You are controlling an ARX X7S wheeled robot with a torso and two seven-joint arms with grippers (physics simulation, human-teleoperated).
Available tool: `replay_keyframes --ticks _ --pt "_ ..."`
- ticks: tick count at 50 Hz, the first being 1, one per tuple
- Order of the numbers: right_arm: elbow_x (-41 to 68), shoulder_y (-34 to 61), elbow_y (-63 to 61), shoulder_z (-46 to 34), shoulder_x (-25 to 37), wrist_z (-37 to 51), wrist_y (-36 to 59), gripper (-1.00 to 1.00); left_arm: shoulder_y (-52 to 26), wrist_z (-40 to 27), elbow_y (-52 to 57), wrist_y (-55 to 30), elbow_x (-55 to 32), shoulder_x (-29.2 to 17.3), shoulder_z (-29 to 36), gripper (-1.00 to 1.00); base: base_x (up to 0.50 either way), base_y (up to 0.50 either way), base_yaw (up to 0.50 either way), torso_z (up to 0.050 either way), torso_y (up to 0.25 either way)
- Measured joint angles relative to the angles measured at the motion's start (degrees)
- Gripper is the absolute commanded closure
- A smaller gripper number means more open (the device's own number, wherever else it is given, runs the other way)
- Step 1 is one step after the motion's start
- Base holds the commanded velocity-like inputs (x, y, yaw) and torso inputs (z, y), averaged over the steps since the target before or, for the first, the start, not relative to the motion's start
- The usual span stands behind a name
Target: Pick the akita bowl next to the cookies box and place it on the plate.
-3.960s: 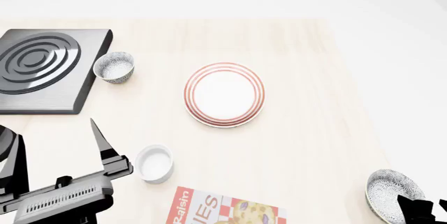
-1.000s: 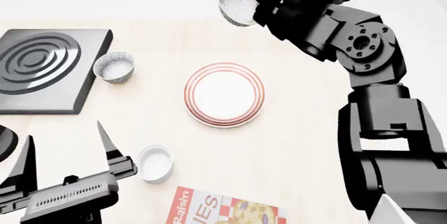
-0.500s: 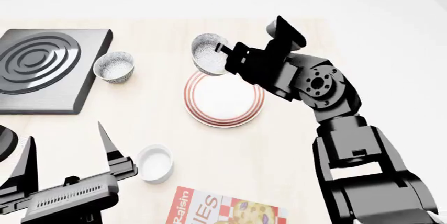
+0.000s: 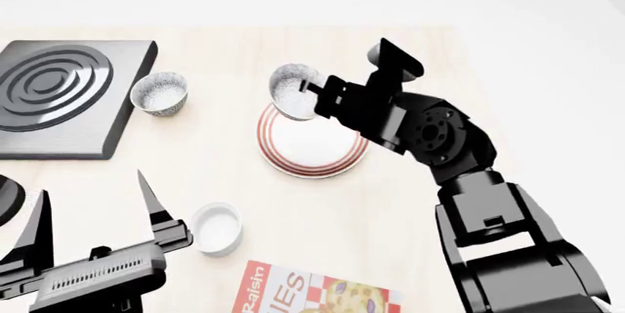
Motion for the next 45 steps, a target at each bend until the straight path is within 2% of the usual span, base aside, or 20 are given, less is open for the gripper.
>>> replay_keyframes --ticks 25,32,45 --pt "-0.8 0.8 8.1 -6.3 -0.7 -4.5 -6.8 1.0 -0.2 -0.3 -0.5 0.2 0.0 -0.2 0.4 -1.0 0.0 0.0 0.0 0.0 0.001" --pt "2.2 1.5 11.2 -11.9 -1.0 -5.9 -9.2 1.0 -0.2 -0.4 -0.6 0.2 -0.1 -0.2 0.5 -1.0 0.0 0.0 0.0 0.0 0.0" --pt "13.1 3.0 17.1 -27.1 -1.2 -7.1 -15.0 1.0 -0.3 -0.5 -0.9 0.3 -0.1 -0.3 0.7 -1.0 0.0 0.0 0.0 0.0 0.0"
